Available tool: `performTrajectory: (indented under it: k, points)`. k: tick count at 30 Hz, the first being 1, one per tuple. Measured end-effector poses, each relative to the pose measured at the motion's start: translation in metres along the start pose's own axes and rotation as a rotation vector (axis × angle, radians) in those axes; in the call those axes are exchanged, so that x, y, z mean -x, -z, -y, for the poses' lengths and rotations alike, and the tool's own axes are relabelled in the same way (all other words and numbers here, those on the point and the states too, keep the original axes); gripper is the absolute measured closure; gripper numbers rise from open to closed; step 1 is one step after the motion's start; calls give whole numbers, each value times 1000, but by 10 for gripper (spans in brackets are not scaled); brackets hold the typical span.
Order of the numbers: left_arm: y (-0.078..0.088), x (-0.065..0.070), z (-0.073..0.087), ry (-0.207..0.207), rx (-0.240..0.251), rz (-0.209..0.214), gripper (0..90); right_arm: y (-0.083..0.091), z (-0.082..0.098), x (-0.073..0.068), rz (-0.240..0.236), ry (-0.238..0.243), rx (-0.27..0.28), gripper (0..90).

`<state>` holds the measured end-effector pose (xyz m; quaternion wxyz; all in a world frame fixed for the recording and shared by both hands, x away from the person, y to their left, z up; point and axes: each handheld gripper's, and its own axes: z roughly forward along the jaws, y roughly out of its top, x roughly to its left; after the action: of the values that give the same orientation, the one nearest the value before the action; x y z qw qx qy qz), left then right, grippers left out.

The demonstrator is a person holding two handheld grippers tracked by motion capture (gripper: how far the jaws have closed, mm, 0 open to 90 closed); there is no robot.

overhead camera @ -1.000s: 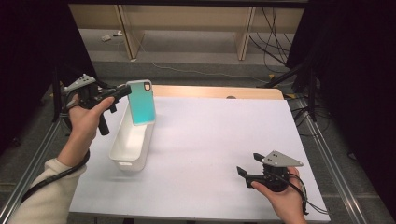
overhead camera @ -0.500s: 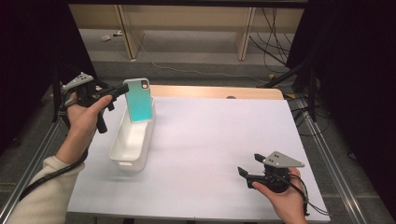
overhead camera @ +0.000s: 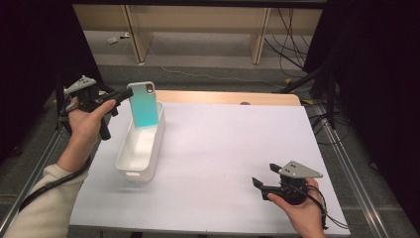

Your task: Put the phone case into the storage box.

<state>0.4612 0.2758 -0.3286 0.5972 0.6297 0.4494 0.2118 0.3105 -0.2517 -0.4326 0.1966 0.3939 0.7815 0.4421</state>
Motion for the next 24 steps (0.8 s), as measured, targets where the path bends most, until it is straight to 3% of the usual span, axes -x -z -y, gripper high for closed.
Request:
performTrajectory:
  k: [1, 6, 8, 10, 24]
  points:
    - [0, -1, 0, -1, -3, -5, 831, -1, 0, 0, 3, -1, 17, 222]
    - [-1, -2, 2, -5, -6, -12, 830, 1, 0, 0, 4, -4, -1, 222]
    - [-1, -3, 3, -8, -6, -18, 830, -1, 0, 1, 14, 8, 26, 222]
    - [-1, -4, 5, -23, -11, -34, 830, 1, 0, 0, 3, -4, -1, 223]
    - [-3, -14, 7, -26, -13, -39, 830, 0, -1, 0, 3, 1, 10, 223]
